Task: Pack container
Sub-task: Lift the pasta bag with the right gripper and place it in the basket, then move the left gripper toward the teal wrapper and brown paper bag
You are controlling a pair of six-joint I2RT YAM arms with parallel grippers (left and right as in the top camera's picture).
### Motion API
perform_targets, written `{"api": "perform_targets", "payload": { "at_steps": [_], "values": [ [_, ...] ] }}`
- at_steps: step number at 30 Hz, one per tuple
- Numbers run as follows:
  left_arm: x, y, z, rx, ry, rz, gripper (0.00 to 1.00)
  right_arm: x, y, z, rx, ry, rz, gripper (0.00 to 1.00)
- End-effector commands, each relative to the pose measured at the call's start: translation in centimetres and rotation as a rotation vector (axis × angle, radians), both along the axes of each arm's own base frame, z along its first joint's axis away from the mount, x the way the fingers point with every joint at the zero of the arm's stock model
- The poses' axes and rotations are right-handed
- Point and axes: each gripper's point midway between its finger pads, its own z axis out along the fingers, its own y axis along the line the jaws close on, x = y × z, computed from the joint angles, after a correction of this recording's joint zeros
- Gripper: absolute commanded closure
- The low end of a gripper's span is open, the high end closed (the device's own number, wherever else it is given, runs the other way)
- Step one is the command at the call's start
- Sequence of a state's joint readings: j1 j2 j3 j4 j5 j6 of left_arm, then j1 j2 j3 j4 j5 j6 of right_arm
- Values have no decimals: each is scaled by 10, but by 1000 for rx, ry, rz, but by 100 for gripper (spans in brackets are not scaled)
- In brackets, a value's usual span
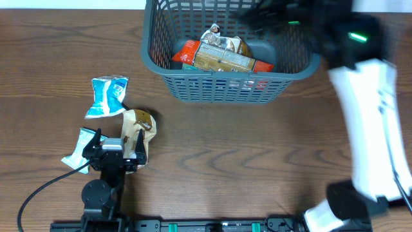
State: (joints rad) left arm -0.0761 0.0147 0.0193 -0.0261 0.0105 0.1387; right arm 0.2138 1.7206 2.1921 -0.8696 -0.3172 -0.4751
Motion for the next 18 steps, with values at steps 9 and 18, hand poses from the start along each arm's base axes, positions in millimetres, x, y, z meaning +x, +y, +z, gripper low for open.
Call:
{"api": "perform_targets", "payload": {
  "at_steps": [9, 18],
  "values": [
    [-2, 2, -6, -148, 31, 34, 1, -45, -246, 31, 302, 66, -837, 1],
    [-10, 3, 40, -172, 137, 49, 1, -67, -327, -92, 336, 513, -1118, 1]
  ]
}}
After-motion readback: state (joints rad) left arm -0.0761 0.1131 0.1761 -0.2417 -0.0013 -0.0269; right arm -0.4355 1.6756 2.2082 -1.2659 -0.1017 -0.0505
